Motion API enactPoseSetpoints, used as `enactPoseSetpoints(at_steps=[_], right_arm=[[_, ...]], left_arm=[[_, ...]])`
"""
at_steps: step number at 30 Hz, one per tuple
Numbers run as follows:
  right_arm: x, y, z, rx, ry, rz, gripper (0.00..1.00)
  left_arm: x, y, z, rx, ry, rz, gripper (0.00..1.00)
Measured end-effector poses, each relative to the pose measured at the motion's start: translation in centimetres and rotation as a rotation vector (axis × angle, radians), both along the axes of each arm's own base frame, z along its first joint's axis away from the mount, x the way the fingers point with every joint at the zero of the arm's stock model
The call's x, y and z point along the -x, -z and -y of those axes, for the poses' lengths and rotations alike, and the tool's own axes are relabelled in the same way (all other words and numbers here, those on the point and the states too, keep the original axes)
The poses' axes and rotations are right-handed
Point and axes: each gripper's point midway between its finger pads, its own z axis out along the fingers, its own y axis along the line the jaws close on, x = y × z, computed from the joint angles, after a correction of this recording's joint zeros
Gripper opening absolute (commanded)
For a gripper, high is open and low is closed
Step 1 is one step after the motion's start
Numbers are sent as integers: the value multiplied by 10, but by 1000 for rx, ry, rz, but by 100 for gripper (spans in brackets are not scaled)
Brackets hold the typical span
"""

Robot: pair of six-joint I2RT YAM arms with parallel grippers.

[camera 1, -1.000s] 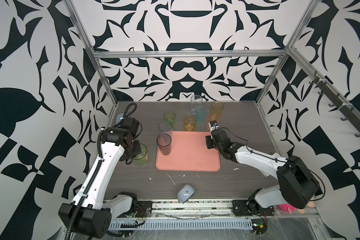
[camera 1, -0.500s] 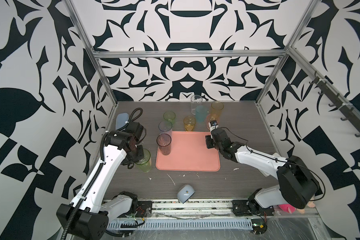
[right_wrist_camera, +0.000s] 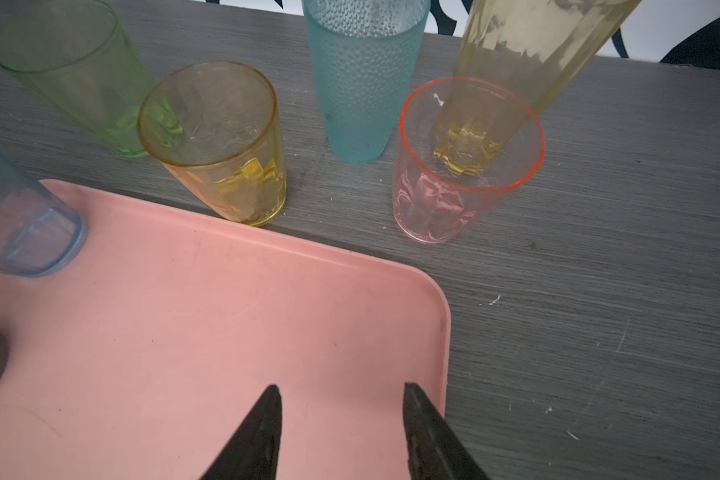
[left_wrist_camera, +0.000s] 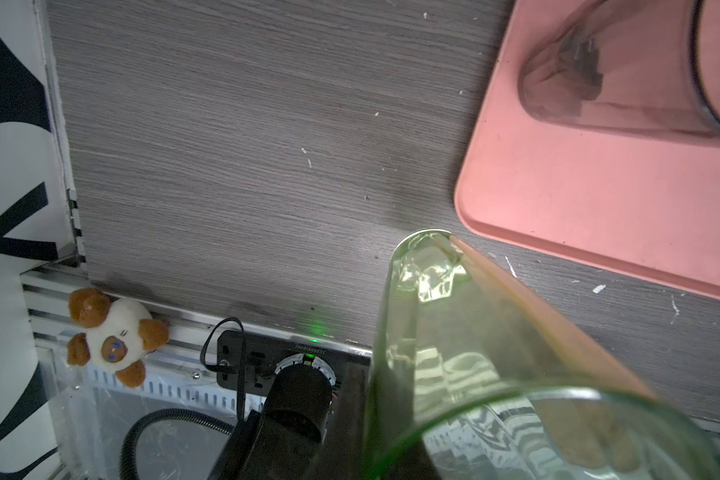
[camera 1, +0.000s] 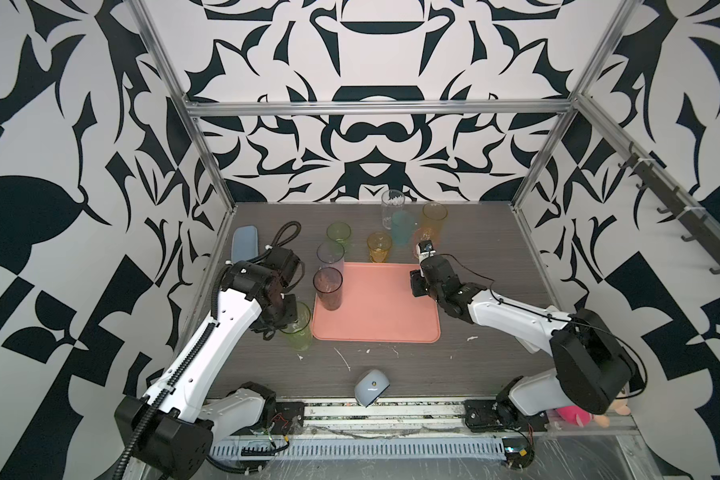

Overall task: Place the glasses into the tray
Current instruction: 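Carry the green cup with the left gripper onto the tray's near corner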

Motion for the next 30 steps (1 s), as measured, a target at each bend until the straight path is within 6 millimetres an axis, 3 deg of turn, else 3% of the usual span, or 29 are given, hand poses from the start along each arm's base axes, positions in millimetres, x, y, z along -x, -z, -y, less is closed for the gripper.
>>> enactPoseSetpoints(at_steps=[15, 30], right_arm=[[-1, -1, -1, -2, 0, 2, 50], [-1, -1, -1, -2, 0, 2, 50]], left_arm=[[-26, 22, 41, 27, 59, 3, 0], [-46, 38, 58, 38, 63, 14, 0]])
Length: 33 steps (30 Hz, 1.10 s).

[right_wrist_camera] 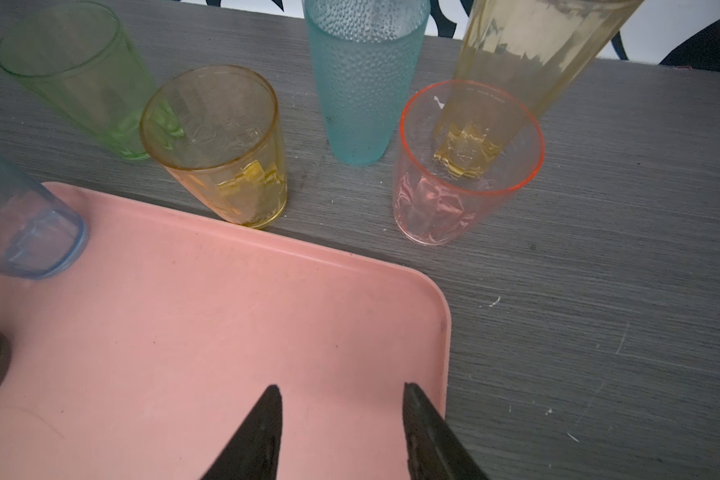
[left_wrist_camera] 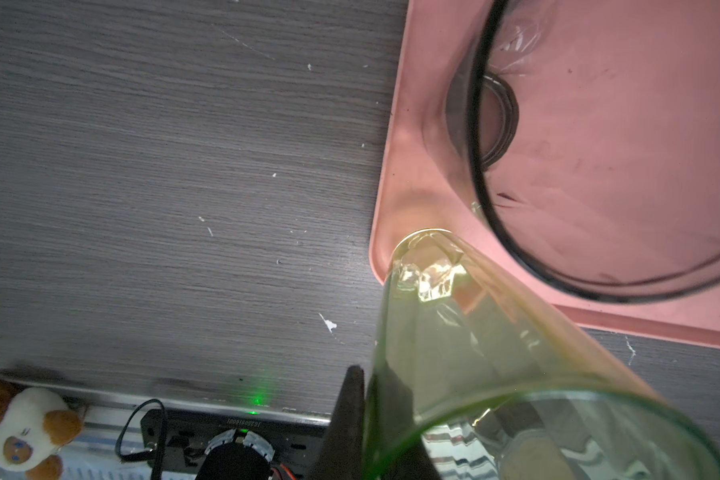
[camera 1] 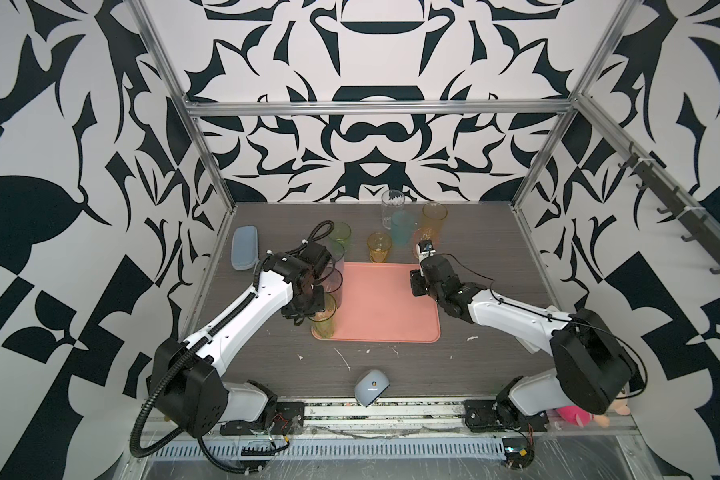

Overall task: Place the glasses into the tray
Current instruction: 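Carry the green cup with the left gripper onto the tray's near corner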

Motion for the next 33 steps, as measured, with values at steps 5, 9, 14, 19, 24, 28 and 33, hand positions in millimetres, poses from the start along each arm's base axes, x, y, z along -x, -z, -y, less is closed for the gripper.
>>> enactPoseSetpoints(at_steps=[5, 9, 14, 19, 24, 28, 33], right_arm=[[0, 0, 0, 2, 0, -3, 50], [-1, 0, -1, 4, 0, -6, 50], [0, 1, 0, 7, 0, -10, 50], [-1, 1, 0, 7, 0, -10, 50], [0, 1, 0, 7, 0, -10, 50], [0, 2, 0, 8, 0, -12, 50], [0, 2, 0, 9, 0, -13, 50]], left_arm=[[2, 7, -1, -4, -10, -11, 0], [-1, 8, 1, 1, -14, -2, 0], [-4, 13, 3, -3, -13, -9, 0], [-5, 16, 5, -5, -12, -14, 0], [-4, 17, 6, -10, -6, -16, 0], [-4, 18, 7, -15, -4, -17, 0], [-4, 18, 8, -23, 3, -18, 8]])
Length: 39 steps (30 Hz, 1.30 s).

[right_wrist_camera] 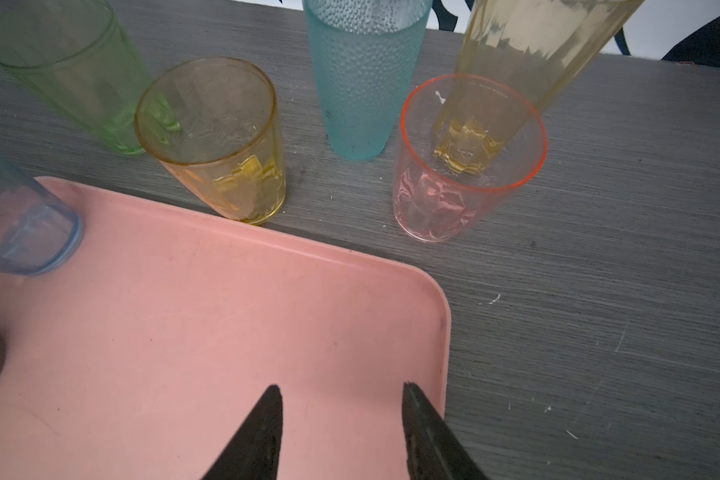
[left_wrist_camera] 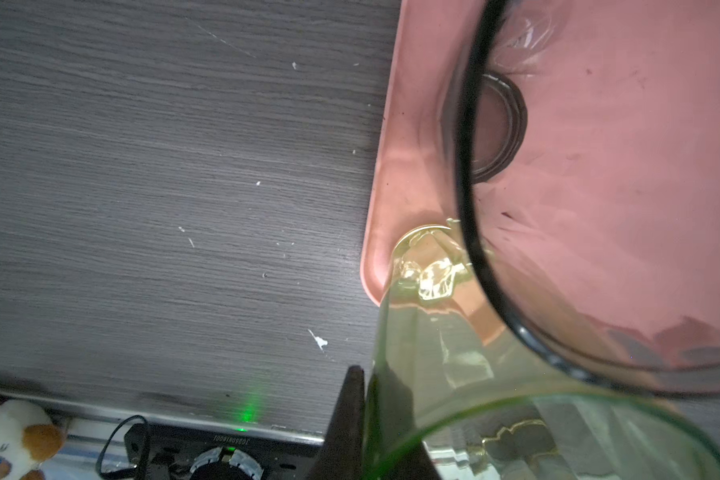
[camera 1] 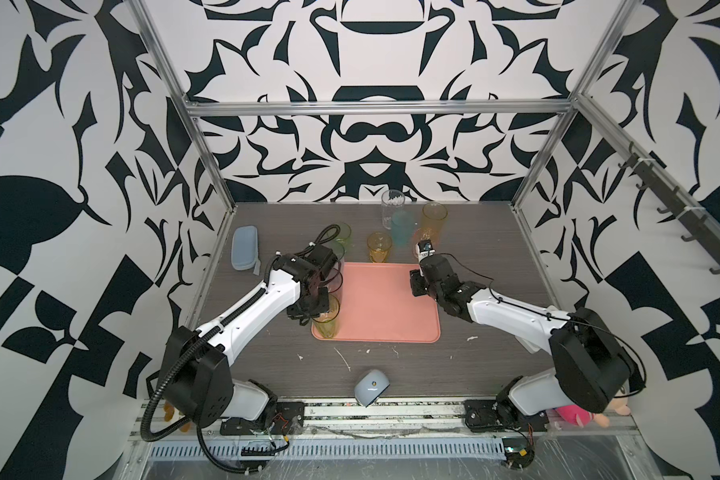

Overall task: Place the glasses into the tray
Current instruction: 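Carry the green cup with the left gripper onto the tray's near corner, then open the left gripper to release the green cup on the tray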

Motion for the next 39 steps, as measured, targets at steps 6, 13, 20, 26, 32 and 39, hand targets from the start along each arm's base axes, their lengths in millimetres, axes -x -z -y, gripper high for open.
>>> enactPoseSetpoints(at_steps=[6, 13, 20, 26, 32, 39], right_arm=[[0, 0, 0, 1, 0, -1, 50], [0, 0, 0, 1, 0, -1, 50], [0, 0, 0, 2, 1, -1, 50], [0, 0, 0, 2, 1, -1, 50], [0, 0, 0, 2, 1, -1, 50], [0, 0, 0, 2, 1, -1, 50]], left_arm=[[0, 2, 4, -8, 13, -10, 16], [-2, 2, 6, -15, 14, -19, 26], [-9, -12, 10, -1, 17, 11, 36], [-16, -29, 12, 5, 24, 50, 46], [-27, -57, 13, 17, 46, 125, 56], [-44, -82, 12, -4, 67, 224, 66]])
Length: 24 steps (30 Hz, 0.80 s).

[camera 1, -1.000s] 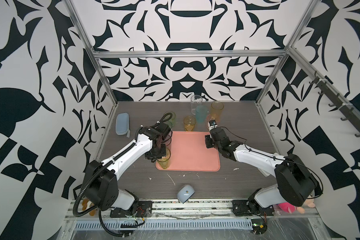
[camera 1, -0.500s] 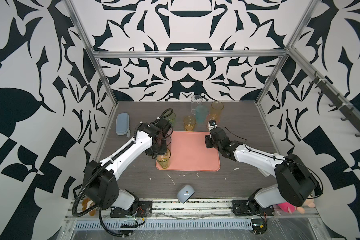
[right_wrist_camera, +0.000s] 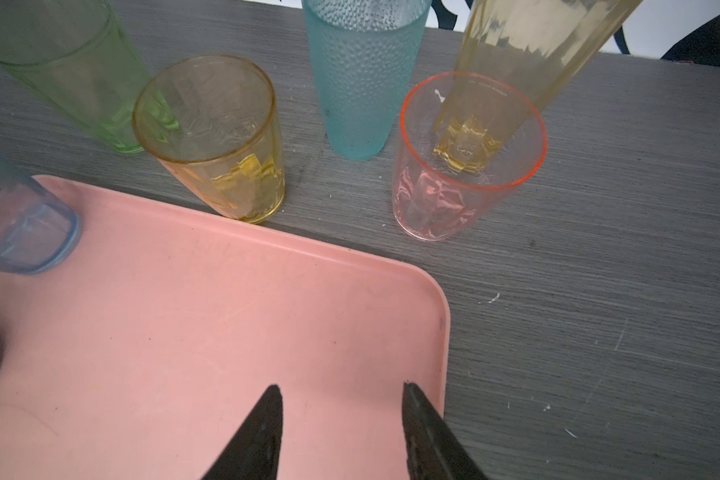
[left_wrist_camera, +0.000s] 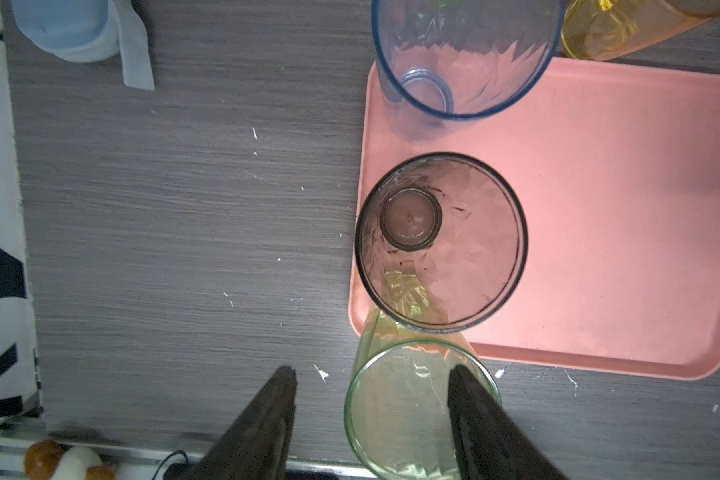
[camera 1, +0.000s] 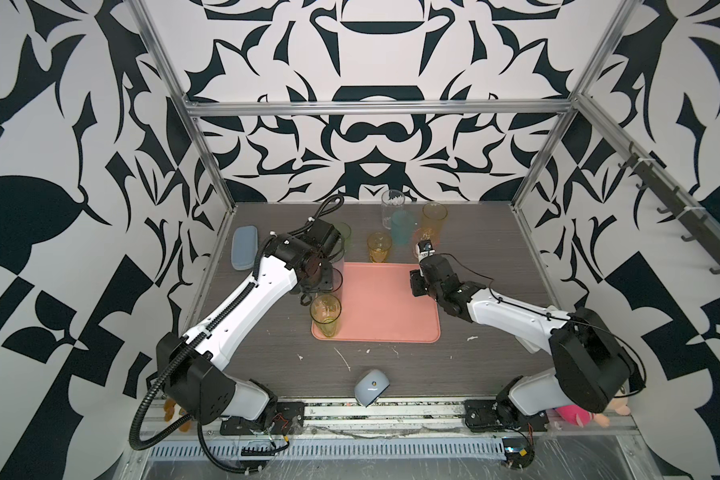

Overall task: Place the glasses into the tray
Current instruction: 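Open the left gripper to release the green cup on the tray, then raise the left gripper away while the right gripper reaches toward the far cups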

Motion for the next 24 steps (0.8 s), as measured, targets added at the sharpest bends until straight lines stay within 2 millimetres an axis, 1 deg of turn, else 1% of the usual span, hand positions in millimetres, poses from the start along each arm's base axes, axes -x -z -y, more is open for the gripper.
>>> enactPoseSetpoints(at_steps=[4, 7, 10, 11, 14, 15, 17, 18, 21, 22, 24], right_arm=[[0, 0, 0, 0, 0, 0, 51], [1, -1, 1, 8, -3, -5, 52], [2, -11, 2, 24, -10, -5, 55], [1, -19, 2, 26, -10, 5, 56], [-1, -50, 4, 13, -5, 52, 59], [-1, -62, 5, 8, -1, 71, 60], [-1, -83, 8, 1, 9, 103, 61], [-1, -91, 9, -1, 13, 112, 64], [0, -112, 12, -1, 23, 131, 66], [0, -115, 13, 2, 25, 131, 66], [0, -122, 15, 7, 32, 127, 67]], left_arm=[[-11, -12, -6, -20, 2, 76, 72], [-24, -27, -10, -9, -6, 176, 77], [-31, -42, -21, -5, -21, 283, 82], [-32, -46, -25, -5, -30, 320, 84], [-31, -56, -38, -1, -54, 409, 84], [-31, -59, -42, 2, -63, 436, 89], [-32, -62, -52, -2, -83, 477, 92], [-32, -63, -57, -6, -95, 495, 93], [-32, -65, -68, -21, -126, 530, 98], [-32, -65, -71, -23, -134, 541, 100], [-31, -65, -75, -29, -149, 558, 99]])
